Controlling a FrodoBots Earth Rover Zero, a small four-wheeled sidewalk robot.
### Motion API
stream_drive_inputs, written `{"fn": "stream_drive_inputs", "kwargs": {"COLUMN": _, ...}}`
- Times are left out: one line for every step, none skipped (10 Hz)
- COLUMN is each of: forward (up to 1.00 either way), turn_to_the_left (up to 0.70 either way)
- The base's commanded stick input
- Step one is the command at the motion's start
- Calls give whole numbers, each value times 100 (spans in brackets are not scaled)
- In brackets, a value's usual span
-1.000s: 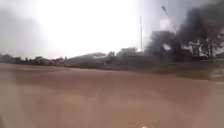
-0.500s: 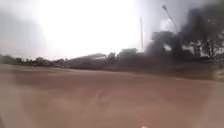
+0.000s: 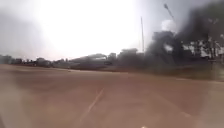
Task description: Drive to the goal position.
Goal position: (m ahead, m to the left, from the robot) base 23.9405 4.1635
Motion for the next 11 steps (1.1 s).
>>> {"fn": "stream_drive_inputs", "kwargs": {"forward": 0, "turn_to_the_left": 0}}
{"fn": "stream_drive_inputs", "kwargs": {"forward": 0, "turn_to_the_left": 0}}
{"fn": "stream_drive_inputs", "kwargs": {"forward": 0, "turn_to_the_left": 0}}
{"fn": "stream_drive_inputs", "kwargs": {"forward": 0, "turn_to_the_left": 0}}
{"fn": "stream_drive_inputs", "kwargs": {"forward": 0, "turn_to_the_left": 0}}
{"fn": "stream_drive_inputs", "kwargs": {"forward": 0, "turn_to_the_left": 0}}
{"fn": "stream_drive_inputs", "kwargs": {"forward": 0, "turn_to_the_left": 0}}
{"fn": "stream_drive_inputs", "kwargs": {"forward": 0, "turn_to_the_left": -49}}
{"fn": "stream_drive_inputs", "kwargs": {"forward": 0, "turn_to_the_left": -17}}
{"fn": "stream_drive_inputs", "kwargs": {"forward": 0, "turn_to_the_left": 0}}
{"fn": "stream_drive_inputs", "kwargs": {"forward": 0, "turn_to_the_left": 0}}
